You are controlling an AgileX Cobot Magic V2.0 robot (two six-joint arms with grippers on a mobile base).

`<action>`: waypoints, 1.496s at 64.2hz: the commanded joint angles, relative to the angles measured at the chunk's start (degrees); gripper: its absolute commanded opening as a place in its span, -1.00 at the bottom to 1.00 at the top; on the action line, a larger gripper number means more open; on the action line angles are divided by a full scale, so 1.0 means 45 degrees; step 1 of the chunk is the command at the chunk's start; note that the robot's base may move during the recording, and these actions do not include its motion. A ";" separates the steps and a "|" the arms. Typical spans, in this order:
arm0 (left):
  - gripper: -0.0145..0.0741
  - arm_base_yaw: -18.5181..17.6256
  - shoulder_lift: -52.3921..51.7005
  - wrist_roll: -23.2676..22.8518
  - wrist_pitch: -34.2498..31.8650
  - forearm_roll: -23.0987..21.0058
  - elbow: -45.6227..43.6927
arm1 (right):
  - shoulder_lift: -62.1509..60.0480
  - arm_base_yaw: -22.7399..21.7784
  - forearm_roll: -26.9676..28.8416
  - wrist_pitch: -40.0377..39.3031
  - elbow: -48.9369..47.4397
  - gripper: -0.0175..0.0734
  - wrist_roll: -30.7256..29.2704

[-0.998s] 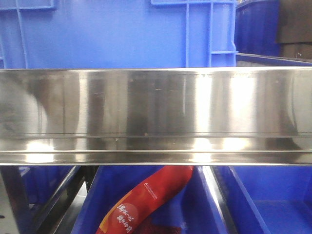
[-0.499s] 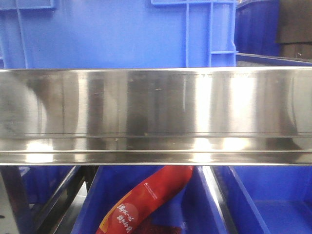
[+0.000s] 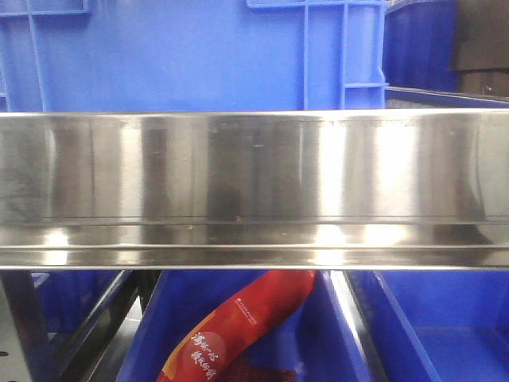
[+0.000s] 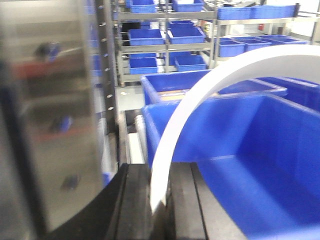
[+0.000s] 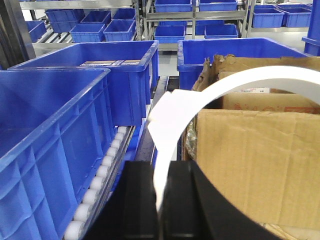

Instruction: Grab PVC pipe and place in blue bin

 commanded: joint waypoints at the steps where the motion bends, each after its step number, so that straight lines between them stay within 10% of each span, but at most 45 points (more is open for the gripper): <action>1: -0.92 -0.0225 0.0560 -0.0002 -0.0366 -0.0008 -0.0894 | -0.0068 0.0012 0.0043 -0.0133 -0.0015 -0.98 -0.0080; 45: -0.92 -0.1870 0.3591 0.0022 -0.2276 0.0658 -0.2512 | -0.0068 0.0012 0.0275 -0.0190 -0.0015 -0.98 -0.0080; 96: -0.92 -0.1876 0.7564 0.0022 -0.4001 0.1154 -0.3810 | -0.0068 0.0012 0.0275 -0.0190 -0.0015 -0.98 -0.0080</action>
